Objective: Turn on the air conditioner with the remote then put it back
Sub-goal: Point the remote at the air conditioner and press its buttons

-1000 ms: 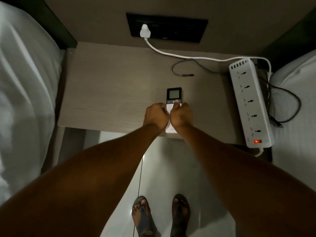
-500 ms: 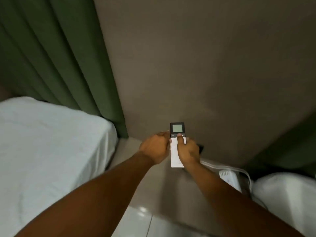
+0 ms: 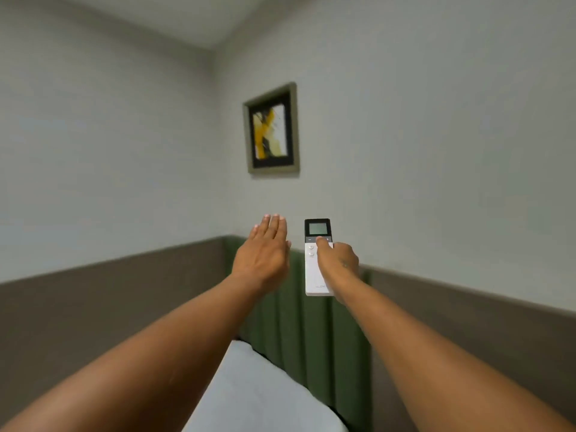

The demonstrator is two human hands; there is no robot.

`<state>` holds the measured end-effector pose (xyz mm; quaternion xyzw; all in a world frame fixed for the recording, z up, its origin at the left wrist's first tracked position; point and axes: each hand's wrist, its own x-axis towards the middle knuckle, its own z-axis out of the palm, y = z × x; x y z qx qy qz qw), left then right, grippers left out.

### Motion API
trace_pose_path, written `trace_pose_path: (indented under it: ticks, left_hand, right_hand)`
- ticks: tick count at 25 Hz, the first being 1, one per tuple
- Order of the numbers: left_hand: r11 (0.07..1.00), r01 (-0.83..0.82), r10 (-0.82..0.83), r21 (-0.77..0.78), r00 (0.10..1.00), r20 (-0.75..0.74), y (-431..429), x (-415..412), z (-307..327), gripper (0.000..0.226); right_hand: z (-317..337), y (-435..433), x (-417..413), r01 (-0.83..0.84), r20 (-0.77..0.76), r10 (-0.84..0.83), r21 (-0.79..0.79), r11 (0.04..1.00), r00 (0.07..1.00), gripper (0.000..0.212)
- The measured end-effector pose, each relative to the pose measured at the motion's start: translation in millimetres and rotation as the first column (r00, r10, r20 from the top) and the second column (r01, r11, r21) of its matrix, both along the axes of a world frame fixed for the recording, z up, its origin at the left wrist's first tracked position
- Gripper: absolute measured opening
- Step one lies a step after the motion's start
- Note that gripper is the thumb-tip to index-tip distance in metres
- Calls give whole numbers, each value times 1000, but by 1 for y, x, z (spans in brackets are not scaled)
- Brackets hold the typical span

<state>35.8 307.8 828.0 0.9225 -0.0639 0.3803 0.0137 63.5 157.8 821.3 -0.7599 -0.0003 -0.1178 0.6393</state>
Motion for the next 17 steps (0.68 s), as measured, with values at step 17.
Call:
trace_pose_path:
  ticks: [17]
  left_hand:
    - [549, -835, 831, -29, 541, 129, 312, -500, 176, 57]
  right_hand:
    - [186, 372, -379, -814, 215, 789, 60, 577, 575, 27]
